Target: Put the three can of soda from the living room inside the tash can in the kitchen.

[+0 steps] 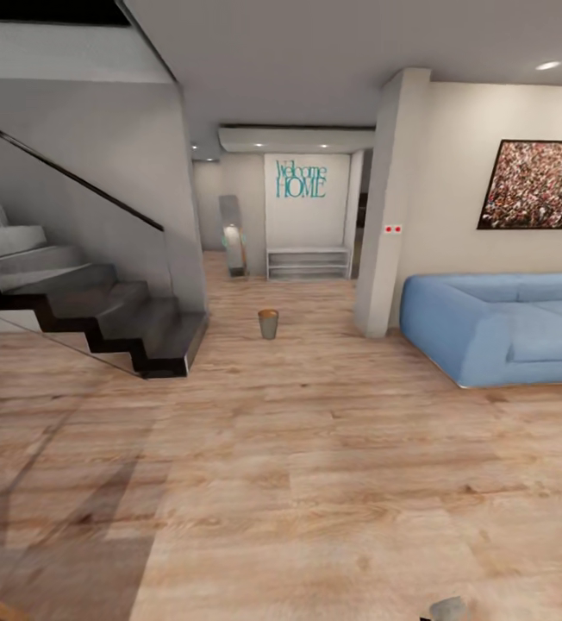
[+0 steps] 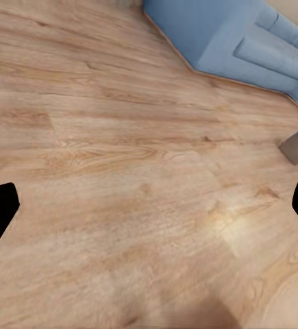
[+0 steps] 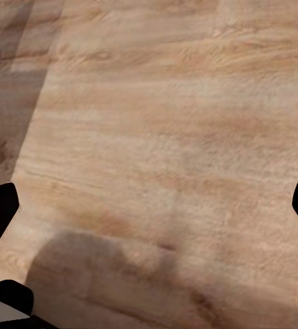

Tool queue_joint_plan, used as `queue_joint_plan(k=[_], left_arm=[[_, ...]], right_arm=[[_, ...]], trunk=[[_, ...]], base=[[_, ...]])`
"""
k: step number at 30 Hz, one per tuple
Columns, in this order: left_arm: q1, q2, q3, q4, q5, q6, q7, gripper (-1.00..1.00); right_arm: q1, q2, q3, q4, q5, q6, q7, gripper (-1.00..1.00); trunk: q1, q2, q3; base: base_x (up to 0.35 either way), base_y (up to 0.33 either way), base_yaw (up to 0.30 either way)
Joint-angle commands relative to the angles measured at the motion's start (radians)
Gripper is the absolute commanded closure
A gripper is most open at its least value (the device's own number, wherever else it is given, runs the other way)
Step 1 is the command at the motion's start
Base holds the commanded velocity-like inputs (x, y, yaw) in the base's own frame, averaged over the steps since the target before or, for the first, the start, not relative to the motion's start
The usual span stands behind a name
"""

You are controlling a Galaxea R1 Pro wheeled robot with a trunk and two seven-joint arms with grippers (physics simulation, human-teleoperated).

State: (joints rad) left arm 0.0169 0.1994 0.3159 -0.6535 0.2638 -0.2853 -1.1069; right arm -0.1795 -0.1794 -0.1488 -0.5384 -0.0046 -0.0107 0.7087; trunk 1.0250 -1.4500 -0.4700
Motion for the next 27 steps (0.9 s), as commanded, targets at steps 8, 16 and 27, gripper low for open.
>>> queue_joint_plan(k=[8,16,27], left_arm=[[0.000,0.000,0.000,0.000,0.000,0.000,0.000,-1.00],[0.000,0.000,0.001,0.000,0.000,-0.001,-0.001,-1.00],[0.000,0.000,0.000,0.000,-0.001,-0.001,0.000,-1.00]], right_arm=[[0.000,0.000,0.000,0.000,0.000,0.000,0.000,-1.00],[0.000,0.000,0.000,0.000,0.000,0.000,0.000,-1.00],[0.000,0.000,0.000,0.000,0.000,0.000,0.001,-1.00]], trunk=[[0.000,0.000,0.000],[0.000,0.000,0.000],[0.000,0.000,0.000]], base=[[0.343,0.063,0.290],[0.346,0.007,0.290],[0.347,0.001,0.239]])
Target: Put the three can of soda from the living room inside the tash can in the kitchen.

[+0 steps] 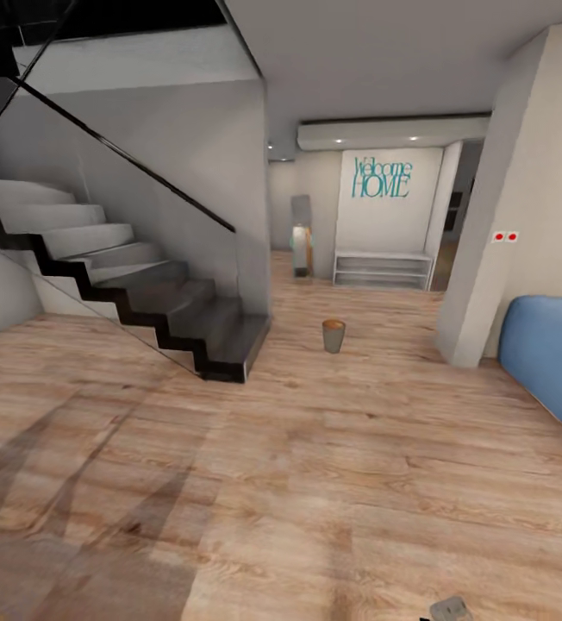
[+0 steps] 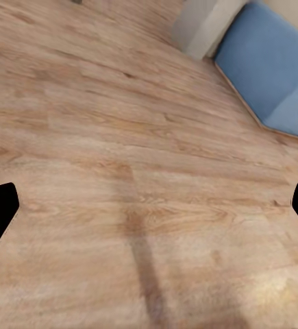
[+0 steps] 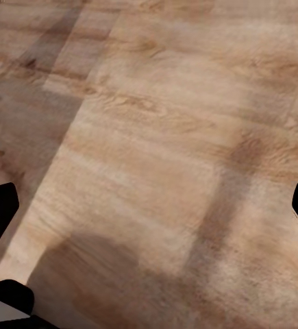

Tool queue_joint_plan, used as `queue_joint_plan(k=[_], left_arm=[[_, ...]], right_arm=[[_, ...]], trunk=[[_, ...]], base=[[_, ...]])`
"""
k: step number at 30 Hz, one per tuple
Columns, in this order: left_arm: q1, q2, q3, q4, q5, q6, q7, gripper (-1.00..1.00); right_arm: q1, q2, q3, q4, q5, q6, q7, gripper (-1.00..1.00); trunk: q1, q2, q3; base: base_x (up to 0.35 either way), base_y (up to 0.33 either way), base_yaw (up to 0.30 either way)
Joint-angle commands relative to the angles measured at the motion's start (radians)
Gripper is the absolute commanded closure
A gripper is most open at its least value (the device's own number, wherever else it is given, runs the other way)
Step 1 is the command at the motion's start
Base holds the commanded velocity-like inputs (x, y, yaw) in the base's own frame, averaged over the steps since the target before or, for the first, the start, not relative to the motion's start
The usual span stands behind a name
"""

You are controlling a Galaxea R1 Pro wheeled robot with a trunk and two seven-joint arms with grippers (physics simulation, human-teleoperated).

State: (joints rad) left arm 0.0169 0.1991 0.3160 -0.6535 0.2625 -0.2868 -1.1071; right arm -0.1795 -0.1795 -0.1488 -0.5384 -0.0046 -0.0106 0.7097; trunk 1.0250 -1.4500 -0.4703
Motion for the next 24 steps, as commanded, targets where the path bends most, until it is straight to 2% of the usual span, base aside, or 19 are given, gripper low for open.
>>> queue_joint_plan(k=[1,9,24], left_arm=[[0.000,0.000,0.000,0.000,0.000,0.000,0.000,-1.00],[0.000,0.000,0.000,0.000,0.000,0.000,0.000,-1.00],[0.000,0.000,0.000,0.000,0.000,0.001,0.000,-1.00]], right_arm=[[0.000,0.000,0.000,0.000,0.000,0.000,0.000,-1.00],[0.000,0.000,0.000,0.000,0.000,0.001,0.000,-1.00],[0.000,0.000,0.000,0.000,0.000,0.001,0.001,-1.00]], trunk=[[0.000,0.000,0.000],[0.000,0.000,-0.004],[0.000,0.000,-0.018]], base=[[0.347,0.000,0.064],[0.347,0.000,0.005],[0.348,0.000,-0.132]])
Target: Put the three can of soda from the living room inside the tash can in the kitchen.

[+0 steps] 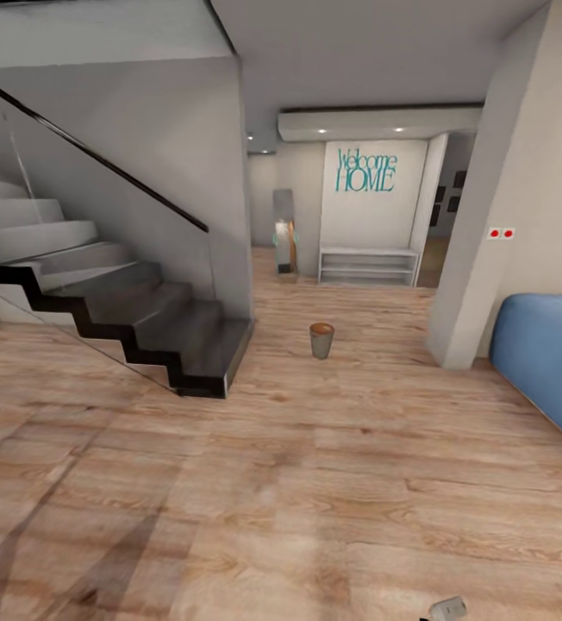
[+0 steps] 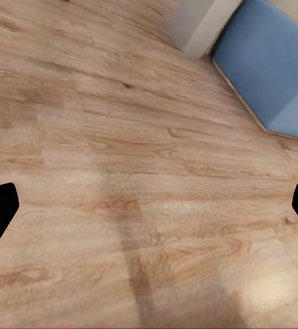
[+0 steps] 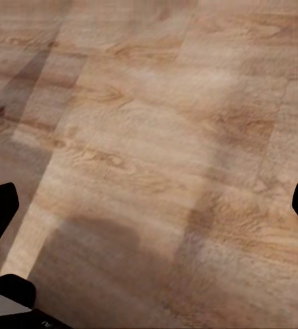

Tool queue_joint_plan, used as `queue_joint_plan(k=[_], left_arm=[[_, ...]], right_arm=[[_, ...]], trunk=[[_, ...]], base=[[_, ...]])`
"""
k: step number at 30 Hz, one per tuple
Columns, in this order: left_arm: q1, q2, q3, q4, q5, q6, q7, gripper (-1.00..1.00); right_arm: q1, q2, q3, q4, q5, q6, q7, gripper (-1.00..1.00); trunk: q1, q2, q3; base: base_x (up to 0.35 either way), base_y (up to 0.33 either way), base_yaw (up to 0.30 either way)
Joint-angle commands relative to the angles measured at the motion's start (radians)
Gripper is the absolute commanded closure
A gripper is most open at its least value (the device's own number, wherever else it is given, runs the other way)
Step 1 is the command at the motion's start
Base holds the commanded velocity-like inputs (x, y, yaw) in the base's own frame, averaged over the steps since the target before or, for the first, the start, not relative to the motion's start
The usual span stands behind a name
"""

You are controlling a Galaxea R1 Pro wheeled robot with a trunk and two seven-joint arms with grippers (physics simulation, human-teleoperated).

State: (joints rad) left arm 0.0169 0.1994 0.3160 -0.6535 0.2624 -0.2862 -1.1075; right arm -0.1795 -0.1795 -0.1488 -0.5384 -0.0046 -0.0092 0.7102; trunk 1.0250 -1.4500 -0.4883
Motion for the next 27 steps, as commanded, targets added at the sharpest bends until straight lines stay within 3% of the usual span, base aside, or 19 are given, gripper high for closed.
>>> queue_joint_plan(k=[1,27], left_arm=[[0.000,0.000,0.000,0.000,0.000,0.000,0.000,-1.00],[0.000,-0.001,0.000,0.000,0.000,0.000,0.001,-1.00]], right_arm=[[0.000,0.000,0.000,0.000,0.000,0.000,0.000,-1.00],[0.000,0.000,0.000,0.000,0.000,0.000,0.000,-1.00]], trunk=[[0.000,0.000,0.000],[0.000,0.000,-0.003]], base=[[0.347,0.000,-0.046],[0.347,0.000,-0.016]])
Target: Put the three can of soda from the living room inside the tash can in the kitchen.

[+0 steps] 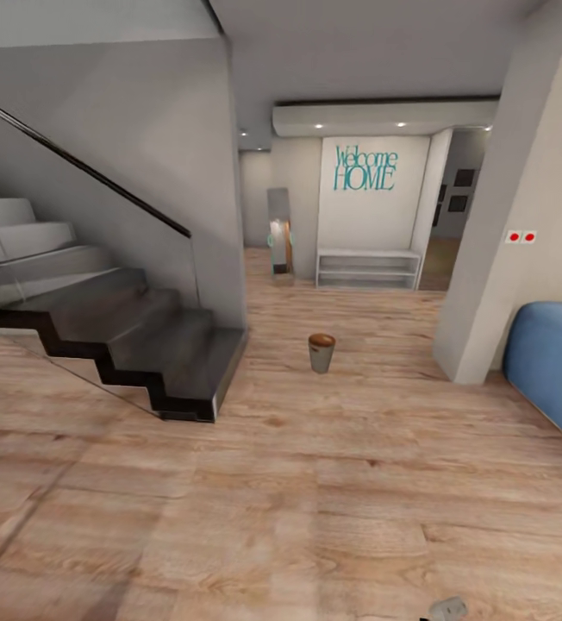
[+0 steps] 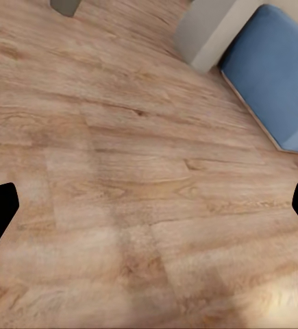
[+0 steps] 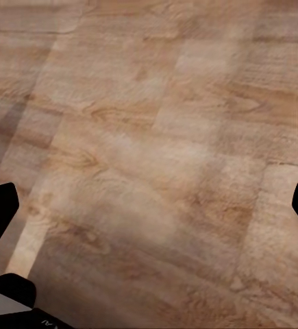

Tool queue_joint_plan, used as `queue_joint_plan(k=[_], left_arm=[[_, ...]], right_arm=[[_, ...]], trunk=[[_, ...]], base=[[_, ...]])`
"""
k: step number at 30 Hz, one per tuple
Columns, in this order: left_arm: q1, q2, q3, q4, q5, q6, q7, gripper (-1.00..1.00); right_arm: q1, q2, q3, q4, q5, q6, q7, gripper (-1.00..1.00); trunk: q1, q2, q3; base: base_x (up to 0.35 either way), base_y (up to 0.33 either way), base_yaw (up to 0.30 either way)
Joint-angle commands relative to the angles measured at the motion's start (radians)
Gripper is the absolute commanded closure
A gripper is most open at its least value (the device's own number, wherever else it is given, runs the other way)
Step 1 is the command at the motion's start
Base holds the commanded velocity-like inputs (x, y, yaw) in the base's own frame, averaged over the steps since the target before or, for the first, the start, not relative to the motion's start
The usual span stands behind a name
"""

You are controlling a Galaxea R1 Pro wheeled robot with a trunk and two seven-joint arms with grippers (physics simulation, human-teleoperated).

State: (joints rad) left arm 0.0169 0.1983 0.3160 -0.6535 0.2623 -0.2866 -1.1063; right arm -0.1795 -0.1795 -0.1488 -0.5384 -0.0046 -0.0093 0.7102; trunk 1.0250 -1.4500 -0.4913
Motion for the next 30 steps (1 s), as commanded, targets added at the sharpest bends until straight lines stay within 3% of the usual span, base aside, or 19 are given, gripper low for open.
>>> queue_joint_plan(k=[1,12,30], left_arm=[[0.000,0.000,0.000,0.000,0.000,0.000,0.000,-1.00],[0.000,0.000,0.000,0.000,0.000,0.000,0.000,-1.00],[0.000,0.000,0.000,0.000,0.000,0.000,0.000,-1.00]], right_arm=[[0.000,0.000,0.000,0.000,0.000,0.000,0.000,-1.00],[0.000,0.000,0.000,0.000,0.000,0.000,0.000,-1.00],[0.000,0.000,0.000,0.000,0.000,0.000,0.000,-1.00]], trunk=[[0.000,0.000,-0.001],[0.000,0.000,-0.008],[0.000,0.000,-0.009]], base=[[0.348,0.000,-0.131],[0.347,0.000,-0.117],[0.347,0.000,-0.007]])
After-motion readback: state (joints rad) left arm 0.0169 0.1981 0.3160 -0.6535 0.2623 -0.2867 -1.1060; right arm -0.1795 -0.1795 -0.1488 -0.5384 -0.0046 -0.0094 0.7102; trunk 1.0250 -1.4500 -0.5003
